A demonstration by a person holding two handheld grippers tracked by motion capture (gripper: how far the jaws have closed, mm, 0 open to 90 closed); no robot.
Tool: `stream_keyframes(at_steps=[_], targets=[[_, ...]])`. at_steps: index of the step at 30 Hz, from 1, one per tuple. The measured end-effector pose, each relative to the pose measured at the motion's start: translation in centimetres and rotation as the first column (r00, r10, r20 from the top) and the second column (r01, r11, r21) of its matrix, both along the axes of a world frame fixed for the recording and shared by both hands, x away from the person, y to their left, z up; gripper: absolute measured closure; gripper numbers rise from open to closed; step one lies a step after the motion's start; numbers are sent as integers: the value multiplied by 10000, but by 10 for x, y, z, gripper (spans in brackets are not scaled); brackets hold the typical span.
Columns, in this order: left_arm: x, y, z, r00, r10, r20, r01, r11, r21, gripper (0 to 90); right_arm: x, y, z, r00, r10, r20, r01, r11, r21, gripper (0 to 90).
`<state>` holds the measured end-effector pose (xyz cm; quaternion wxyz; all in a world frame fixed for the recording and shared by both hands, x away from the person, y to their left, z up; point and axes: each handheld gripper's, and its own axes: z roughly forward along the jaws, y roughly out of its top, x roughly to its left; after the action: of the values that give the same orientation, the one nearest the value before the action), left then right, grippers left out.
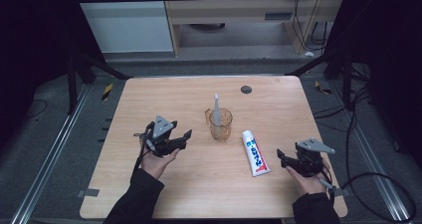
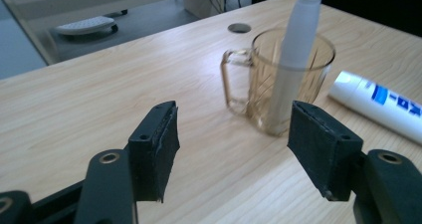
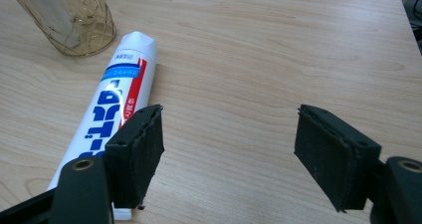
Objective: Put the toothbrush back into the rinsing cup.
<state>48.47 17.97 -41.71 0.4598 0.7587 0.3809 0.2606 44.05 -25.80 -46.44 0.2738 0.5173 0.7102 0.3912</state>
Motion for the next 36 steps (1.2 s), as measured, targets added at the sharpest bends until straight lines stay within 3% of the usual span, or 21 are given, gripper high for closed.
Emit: stream_keyframes(at_steps=[3, 7, 15, 17, 23, 28, 33, 36], targets=[[-7, 13, -5, 9997, 141, -195, -136, 9996, 241, 355, -1, 2, 1, 9999, 112, -78, -112, 9999, 19, 322], [-18, 34, -13, 9977, 503, -449, -493, 9985, 236, 359, -1, 6, 1, 9989, 359, -300, -358, 9994, 16, 400], [-40, 69, -33, 9875, 1320, -861, -1269, 9899, 629, 384, -1, 19, -6, 9912, 949, -921, -985, 9945, -350, 619], [-44, 77, -36, 9834, 1518, -992, -1477, 9879, 470, 393, -1, 22, -7, 9887, 1069, -1054, -1112, 9931, -361, 663], [-49, 92, -44, 9737, 1844, -1342, -1786, 9824, 541, 412, -3, 29, -9, 9823, 1370, -1276, -1405, 9899, -188, 788], [-52, 103, -50, 9660, 2115, -1484, -1995, 9756, 919, 453, -3, 32, -12, 9789, 1435, -1453, -1479, 9888, -203, 863], [-50, 109, -53, 9588, 2390, -1534, -2257, 9691, 993, 511, 1, 33, -21, 9744, 1374, -1780, -1451, 9889, -311, 879], [-49, 109, -54, 9596, 2387, -1489, -2249, 9688, 1041, 526, 3, 33, -25, 9733, 1299, -1894, -1416, 9887, -496, 878]])
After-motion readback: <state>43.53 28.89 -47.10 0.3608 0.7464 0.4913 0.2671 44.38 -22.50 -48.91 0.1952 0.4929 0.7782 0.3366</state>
